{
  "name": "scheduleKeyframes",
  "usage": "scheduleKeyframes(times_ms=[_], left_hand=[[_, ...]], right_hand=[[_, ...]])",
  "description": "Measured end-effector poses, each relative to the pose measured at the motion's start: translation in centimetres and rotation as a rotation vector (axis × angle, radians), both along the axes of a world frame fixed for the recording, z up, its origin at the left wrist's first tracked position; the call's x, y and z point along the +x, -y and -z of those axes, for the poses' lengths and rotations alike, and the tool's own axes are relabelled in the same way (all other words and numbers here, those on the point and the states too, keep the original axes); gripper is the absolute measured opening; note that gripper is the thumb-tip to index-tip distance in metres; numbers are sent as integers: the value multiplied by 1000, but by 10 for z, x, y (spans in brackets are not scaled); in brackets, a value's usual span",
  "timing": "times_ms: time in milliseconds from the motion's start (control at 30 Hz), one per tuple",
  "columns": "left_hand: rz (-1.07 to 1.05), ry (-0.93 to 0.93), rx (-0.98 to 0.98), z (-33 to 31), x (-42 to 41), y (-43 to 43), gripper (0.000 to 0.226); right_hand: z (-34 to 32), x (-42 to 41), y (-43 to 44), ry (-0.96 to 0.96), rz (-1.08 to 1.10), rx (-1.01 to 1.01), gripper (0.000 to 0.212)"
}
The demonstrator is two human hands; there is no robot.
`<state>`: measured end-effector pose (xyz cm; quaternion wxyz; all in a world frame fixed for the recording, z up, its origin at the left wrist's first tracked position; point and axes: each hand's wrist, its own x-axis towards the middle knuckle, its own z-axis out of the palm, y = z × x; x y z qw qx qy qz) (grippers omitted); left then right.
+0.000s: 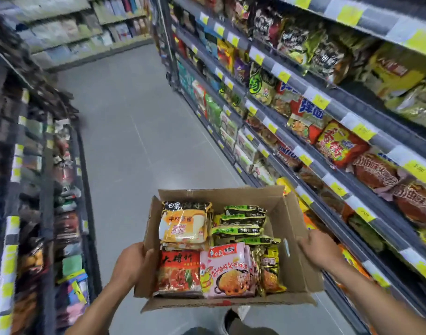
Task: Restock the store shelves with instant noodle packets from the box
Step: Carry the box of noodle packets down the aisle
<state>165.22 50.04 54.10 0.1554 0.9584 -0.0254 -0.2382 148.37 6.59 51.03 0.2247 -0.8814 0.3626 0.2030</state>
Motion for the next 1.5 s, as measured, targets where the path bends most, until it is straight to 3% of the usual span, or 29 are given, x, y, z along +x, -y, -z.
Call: scheduleKeyframes(times_ms=[367, 467, 633, 733, 1033, 1200, 1333, 1500], left_hand=[[332, 0, 38, 20, 135, 147, 18], [442, -30, 40, 36, 165, 185, 27], [713, -55, 63, 68, 220, 244, 50], [844, -118, 128, 89, 239, 280, 34], [895, -251, 143, 170, 241, 335, 34], [916, -276, 147, 224, 230, 351, 51], [894, -265, 174, 285, 224, 367, 19], [896, -249, 162, 363, 215, 388, 21]], right_hand=[[17, -20, 30, 49, 398, 21, 34], [34, -35, 17, 30, 529, 69, 48], [45, -35, -13, -20, 789, 86, 41], [60, -35, -26, -47, 937, 84, 39], [136, -45, -33, -60, 1194, 162, 17], [193, -48, -23, -96, 1217, 198, 19], [244, -49, -16, -98, 1241, 200, 25], [321, -50, -3, -77, 1264, 210, 24]])
